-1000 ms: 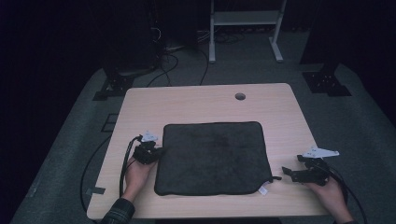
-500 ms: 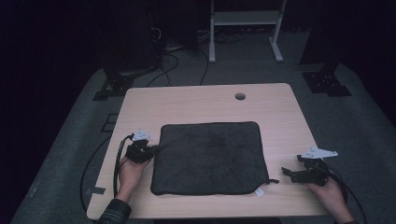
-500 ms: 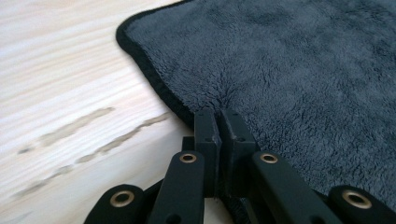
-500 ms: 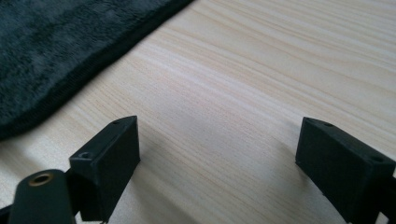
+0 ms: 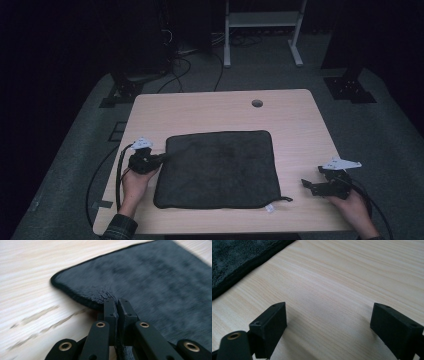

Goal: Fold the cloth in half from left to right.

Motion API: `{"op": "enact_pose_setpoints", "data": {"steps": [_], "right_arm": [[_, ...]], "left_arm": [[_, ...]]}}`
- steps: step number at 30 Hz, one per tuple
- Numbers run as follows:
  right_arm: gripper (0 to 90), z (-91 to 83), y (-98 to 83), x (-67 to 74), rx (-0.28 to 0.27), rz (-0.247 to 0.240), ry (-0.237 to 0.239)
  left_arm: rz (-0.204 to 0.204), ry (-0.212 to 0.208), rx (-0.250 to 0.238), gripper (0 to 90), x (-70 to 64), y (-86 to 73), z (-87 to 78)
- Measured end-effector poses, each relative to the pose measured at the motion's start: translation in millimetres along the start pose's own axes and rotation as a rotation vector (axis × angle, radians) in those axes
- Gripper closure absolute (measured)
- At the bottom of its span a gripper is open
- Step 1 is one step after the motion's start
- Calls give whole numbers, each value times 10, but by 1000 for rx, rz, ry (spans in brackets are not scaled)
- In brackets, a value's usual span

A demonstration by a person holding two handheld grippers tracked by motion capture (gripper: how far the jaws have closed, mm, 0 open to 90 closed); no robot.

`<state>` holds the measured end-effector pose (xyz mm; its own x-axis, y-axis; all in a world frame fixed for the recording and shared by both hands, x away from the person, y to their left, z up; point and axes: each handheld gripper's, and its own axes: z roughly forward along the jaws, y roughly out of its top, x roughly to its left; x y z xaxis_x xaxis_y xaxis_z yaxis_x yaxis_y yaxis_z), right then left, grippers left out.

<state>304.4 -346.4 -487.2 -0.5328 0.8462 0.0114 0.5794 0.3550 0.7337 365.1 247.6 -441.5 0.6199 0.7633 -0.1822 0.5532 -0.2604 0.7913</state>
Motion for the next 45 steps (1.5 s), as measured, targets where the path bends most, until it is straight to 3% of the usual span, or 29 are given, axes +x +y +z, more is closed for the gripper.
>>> {"op": "enact_pose_setpoints", "data": {"steps": [3, 11, 21, 45], "right_arm": [[125, 0, 0, 0, 0, 0, 0], [126, 1, 0, 0, 0, 1, -1], [126, 0, 0, -1, 0, 1, 0], [126, 0, 0, -1, 0, 0, 0]], "left_arm": [[27, -21, -24, 855, -56, 41, 35], [50, -98, -41, 855, -199, 155, 169], [90, -201, -41, 855, -499, 387, 482], [160, -344, -19, 854, -1084, 716, 1123]]}}
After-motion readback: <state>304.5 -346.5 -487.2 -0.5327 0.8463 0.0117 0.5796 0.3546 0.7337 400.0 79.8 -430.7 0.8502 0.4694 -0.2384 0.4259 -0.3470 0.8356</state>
